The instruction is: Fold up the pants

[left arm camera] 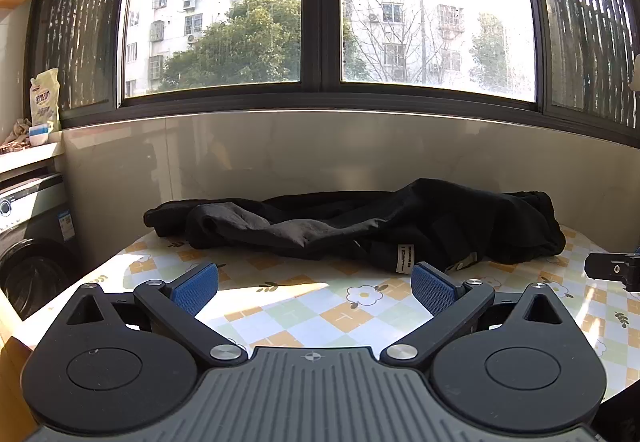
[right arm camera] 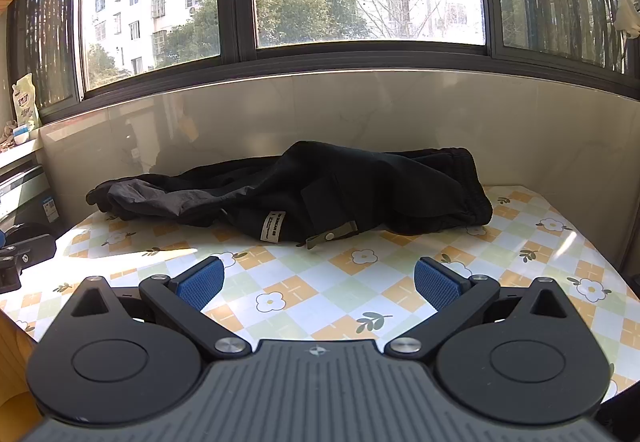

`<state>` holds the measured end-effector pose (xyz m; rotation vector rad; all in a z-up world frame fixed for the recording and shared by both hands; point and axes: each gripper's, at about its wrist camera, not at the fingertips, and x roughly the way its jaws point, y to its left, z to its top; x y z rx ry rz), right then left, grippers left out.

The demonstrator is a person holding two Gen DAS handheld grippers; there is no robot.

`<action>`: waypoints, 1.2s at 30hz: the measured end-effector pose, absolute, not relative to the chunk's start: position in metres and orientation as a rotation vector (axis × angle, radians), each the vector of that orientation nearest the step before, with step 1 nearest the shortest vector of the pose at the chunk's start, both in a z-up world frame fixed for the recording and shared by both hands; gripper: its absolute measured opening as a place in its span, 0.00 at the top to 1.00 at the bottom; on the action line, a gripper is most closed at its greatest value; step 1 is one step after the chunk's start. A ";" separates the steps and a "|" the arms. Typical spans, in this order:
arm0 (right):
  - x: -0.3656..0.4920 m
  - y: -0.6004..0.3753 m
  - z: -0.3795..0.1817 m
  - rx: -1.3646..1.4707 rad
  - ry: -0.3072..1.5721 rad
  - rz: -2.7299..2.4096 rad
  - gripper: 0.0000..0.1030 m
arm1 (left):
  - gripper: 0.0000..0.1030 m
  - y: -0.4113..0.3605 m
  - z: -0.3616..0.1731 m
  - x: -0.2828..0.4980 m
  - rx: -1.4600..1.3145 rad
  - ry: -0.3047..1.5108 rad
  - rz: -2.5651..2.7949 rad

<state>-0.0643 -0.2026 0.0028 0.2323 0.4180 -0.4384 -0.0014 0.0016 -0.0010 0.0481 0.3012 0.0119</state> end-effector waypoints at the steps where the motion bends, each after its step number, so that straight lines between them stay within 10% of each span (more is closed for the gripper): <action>1: -0.064 -0.202 0.003 0.231 0.418 -0.440 0.00 | 0.00 0.002 -0.001 -0.001 0.047 0.302 0.013; 36: -0.067 -0.195 0.008 0.201 0.412 -0.439 0.00 | 0.00 0.003 -0.002 -0.003 0.043 0.293 0.015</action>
